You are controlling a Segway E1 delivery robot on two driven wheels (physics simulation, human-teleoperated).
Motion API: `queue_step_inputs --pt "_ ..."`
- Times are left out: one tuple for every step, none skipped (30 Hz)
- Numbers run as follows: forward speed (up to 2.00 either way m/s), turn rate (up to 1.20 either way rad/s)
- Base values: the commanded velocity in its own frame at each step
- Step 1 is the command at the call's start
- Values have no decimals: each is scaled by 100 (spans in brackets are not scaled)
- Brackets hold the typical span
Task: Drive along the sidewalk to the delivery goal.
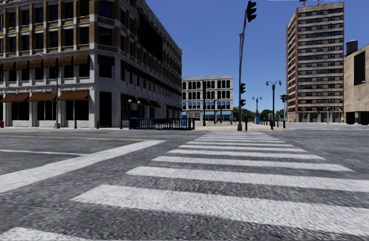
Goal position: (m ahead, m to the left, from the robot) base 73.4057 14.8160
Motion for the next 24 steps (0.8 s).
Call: queue_step_inputs --pt "146 -28" --pt "146 -28" --pt "146 -28" --pt "146 -28" --pt "146 -28" --pt "146 -28" --pt "146 -28" --pt "146 -28" --pt "146 -28" --pt "146 -28" --pt "146 -28" --pt "146 -28" --pt "146 -28" --pt "146 -28" --pt "146 -28" --pt "146 -28" --pt "146 -28" --pt "146 -28" --pt "146 -28" --pt "146 -28" --pt "146 -28" --pt "146 -28" --pt "146 -28" --pt "146 -28"
